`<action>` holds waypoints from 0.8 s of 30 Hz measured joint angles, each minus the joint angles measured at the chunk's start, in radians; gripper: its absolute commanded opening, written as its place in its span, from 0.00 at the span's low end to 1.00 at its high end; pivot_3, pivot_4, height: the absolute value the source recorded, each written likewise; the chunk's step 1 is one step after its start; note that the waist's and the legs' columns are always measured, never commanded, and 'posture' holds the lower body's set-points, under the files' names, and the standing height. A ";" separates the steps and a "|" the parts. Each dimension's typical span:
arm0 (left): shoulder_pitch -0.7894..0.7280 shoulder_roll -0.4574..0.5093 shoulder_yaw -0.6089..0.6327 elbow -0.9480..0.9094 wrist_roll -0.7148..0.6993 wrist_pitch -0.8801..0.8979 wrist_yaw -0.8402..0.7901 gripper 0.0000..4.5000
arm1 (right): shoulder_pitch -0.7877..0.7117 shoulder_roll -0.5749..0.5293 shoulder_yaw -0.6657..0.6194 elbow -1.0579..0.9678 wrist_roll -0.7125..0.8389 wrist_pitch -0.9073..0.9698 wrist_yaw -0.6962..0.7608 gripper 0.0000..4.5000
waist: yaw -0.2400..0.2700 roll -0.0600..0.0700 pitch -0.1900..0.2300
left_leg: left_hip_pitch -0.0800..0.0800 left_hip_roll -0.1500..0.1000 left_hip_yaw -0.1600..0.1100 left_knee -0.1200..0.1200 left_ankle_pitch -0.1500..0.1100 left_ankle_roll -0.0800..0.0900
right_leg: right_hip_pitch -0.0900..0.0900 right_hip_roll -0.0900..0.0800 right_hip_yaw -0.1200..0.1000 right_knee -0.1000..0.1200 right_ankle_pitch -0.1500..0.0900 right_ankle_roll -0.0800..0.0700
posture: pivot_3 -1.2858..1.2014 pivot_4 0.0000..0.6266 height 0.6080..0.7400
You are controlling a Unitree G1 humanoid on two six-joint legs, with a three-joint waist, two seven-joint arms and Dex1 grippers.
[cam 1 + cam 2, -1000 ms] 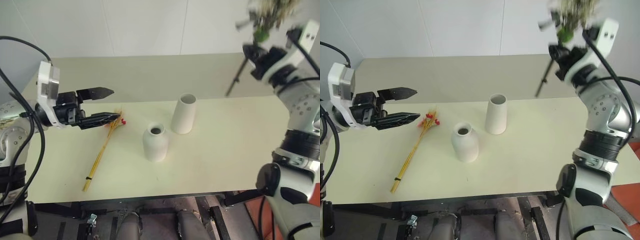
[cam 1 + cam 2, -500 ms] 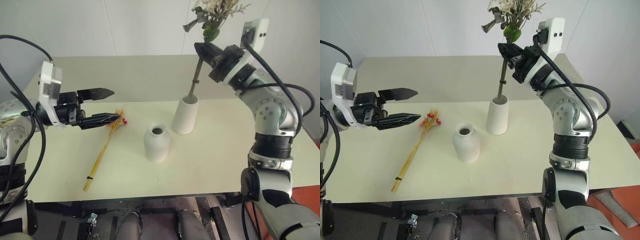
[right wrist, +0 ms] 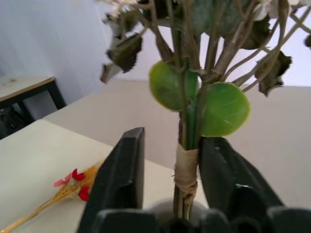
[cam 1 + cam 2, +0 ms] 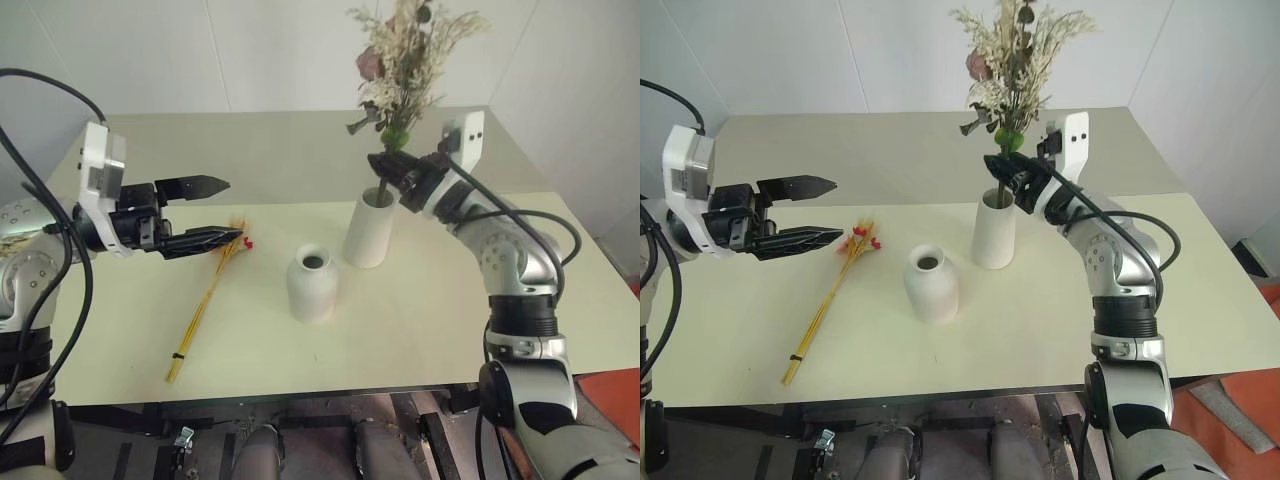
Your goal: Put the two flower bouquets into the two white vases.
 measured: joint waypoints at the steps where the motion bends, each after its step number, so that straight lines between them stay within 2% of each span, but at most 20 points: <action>1: 0.002 0.000 0.001 0.000 0.000 0.000 0.002 1.00 | 0.023 0.000 0.001 -0.023 0.001 0.002 0.002 0.73 | 0.000 0.000 0.000 | 0.000 0.000 0.000 0.000 0.000 0.000 | 0.000 0.000 0.000 0.000 0.000 0.000 | 0.52 0.24 1.00; 4: 0.006 0.001 0.002 0.000 0.000 0.001 0.004 1.00 | 0.089 -0.008 0.001 -0.088 0.017 0.026 0.005 0.97 | 0.001 0.000 0.000 | 0.000 0.000 0.000 0.000 0.000 0.000 | 0.000 0.000 0.000 0.000 0.000 0.000 | 0.52 0.24 1.00; 5: 0.007 0.002 0.002 0.000 0.000 0.002 0.006 1.00 | 0.103 -0.011 0.001 -0.105 0.028 0.037 0.006 0.99 | 0.000 0.000 0.000 | 0.000 0.000 0.000 0.000 0.000 0.000 | 0.000 0.000 0.000 0.000 0.000 0.000 | 0.52 0.24 1.00; 12: 0.011 0.016 -0.017 -0.005 0.040 0.092 0.140 1.00 | 0.164 -0.114 -0.022 -0.215 0.060 0.085 0.021 0.99 | 0.001 0.000 0.000 | 0.000 0.000 0.000 0.000 0.000 0.000 | 0.001 0.000 0.000 0.000 -0.002 0.003 | 0.52 0.24 1.00; 15: -0.026 0.080 -0.106 -0.001 0.082 0.244 0.218 1.00 | 0.189 -0.205 -0.048 -0.239 0.097 0.111 0.073 0.99 | 0.003 0.000 0.000 | 0.000 -0.001 0.000 0.000 0.000 0.000 | 0.000 0.000 0.000 0.000 -0.004 0.006 | 0.52 0.24 1.00; 17: -0.135 0.112 -0.183 0.041 0.102 0.409 0.272 1.00 | 0.186 -0.293 -0.081 -0.254 0.131 0.124 0.134 0.99 | 0.010 -0.001 0.001 | 0.000 -0.001 0.000 0.000 0.000 0.000 | 0.000 0.000 0.000 0.000 -0.004 0.008 | 0.52 0.24 1.00; 20: -0.272 0.124 -0.258 0.085 0.129 0.592 0.332 1.00 | 0.181 -0.408 -0.116 -0.272 0.176 0.125 0.243 0.99 | 0.010 -0.001 0.001 | 0.000 -0.001 0.000 0.000 0.000 0.000 | 0.001 0.000 0.000 -0.001 -0.005 0.008 | 0.52 0.24 1.00; 24: -0.339 0.113 -0.374 0.095 0.164 0.778 0.391 1.00 | 0.207 -0.517 -0.122 -0.267 0.192 0.102 0.389 0.99 | 0.005 -0.001 0.001 | 0.000 -0.001 0.000 0.000 0.000 0.000 | 0.001 0.000 0.000 -0.001 -0.005 0.008 | 0.52 0.24 1.00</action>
